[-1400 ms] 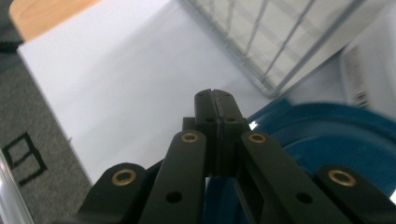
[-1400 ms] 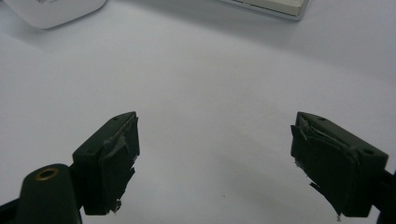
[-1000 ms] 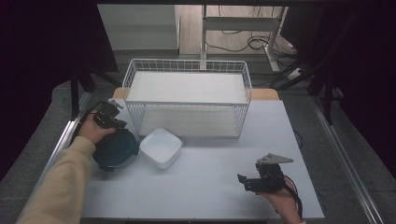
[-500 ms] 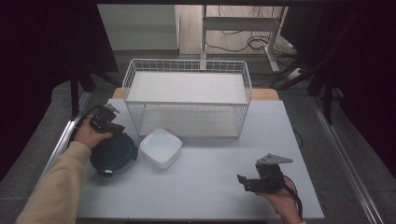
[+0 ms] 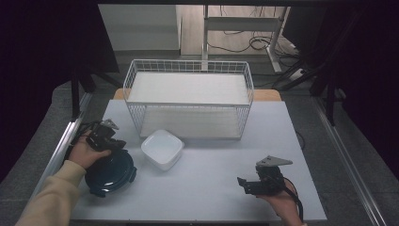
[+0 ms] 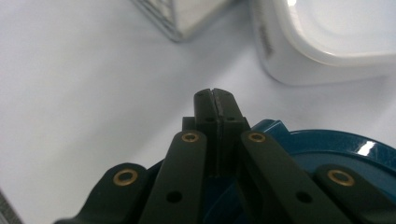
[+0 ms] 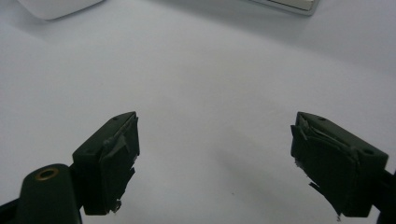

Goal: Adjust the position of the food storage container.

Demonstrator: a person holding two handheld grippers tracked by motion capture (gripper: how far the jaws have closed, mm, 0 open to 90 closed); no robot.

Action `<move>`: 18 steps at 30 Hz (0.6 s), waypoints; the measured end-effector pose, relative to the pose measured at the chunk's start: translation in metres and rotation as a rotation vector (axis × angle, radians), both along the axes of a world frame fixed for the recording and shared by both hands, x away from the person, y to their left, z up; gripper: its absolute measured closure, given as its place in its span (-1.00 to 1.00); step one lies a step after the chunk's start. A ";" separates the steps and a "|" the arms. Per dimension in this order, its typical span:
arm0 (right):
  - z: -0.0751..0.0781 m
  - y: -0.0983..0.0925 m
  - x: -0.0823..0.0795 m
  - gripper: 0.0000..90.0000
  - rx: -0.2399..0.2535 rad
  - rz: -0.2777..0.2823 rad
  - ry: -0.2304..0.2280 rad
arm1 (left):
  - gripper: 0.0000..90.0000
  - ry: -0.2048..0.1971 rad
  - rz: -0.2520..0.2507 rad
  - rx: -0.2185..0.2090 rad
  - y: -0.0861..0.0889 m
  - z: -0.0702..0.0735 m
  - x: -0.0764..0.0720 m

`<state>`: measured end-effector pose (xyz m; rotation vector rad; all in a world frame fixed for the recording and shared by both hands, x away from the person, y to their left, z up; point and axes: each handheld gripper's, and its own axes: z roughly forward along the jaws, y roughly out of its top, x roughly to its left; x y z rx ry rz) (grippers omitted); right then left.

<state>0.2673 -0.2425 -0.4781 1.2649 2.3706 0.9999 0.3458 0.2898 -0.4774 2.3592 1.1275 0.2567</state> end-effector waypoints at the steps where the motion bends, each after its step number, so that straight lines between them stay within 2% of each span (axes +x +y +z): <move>1: 0.000 0.000 0.000 -0.66 -0.001 0.001 0.000 | 1.00 -0.001 -0.006 0.000 -0.001 0.000 -0.002; 5: 0.000 0.001 0.000 -0.66 -0.001 0.001 0.002 | 1.00 -0.024 -0.010 0.026 -0.001 0.003 -0.005; 6: 0.000 0.000 0.000 -0.66 -0.002 0.001 0.001 | 1.00 -0.057 0.034 0.031 0.008 0.007 -0.006; 7: 0.000 0.000 0.000 -0.66 -0.002 0.001 0.001 | 1.00 -0.057 0.034 0.031 0.008 0.007 -0.006; 8: 0.000 0.000 0.000 -0.66 -0.002 0.000 0.001 | 1.00 -0.066 0.055 0.018 0.015 0.010 -0.007; 9: 0.000 0.000 0.000 -0.66 -0.001 0.000 0.001 | 1.00 -0.075 0.081 0.004 0.023 0.014 -0.010; 10: 0.001 0.000 -0.001 -0.66 0.003 -0.002 0.001 | 0.99 -0.087 0.129 -0.002 0.039 0.019 -0.016; 11: 0.001 0.000 -0.001 -0.66 0.003 -0.002 0.001 | 0.99 -0.087 0.129 -0.002 0.039 0.019 -0.016; 13: 0.001 -0.001 0.000 -0.66 0.002 -0.002 -0.001 | 0.99 -0.079 0.169 0.004 0.054 0.019 -0.023; 14: 0.000 -0.001 0.000 -0.66 0.001 -0.003 0.000 | 1.00 -0.060 0.203 0.020 0.067 0.016 -0.031; 15: 0.000 -0.001 0.000 -0.66 0.001 -0.003 0.000 | 1.00 -0.060 0.203 0.020 0.067 0.016 -0.031; 16: 0.000 -0.001 0.000 -0.66 0.001 -0.004 0.000 | 1.00 -0.035 0.215 0.025 0.075 0.010 -0.039; 17: 0.000 -0.001 0.000 -0.66 0.001 -0.004 0.000 | 1.00 -0.035 0.215 0.025 0.075 0.010 -0.039; 18: 0.001 0.000 0.000 -0.66 -0.001 -0.003 0.001 | 1.00 -0.009 0.215 0.024 0.080 0.002 -0.046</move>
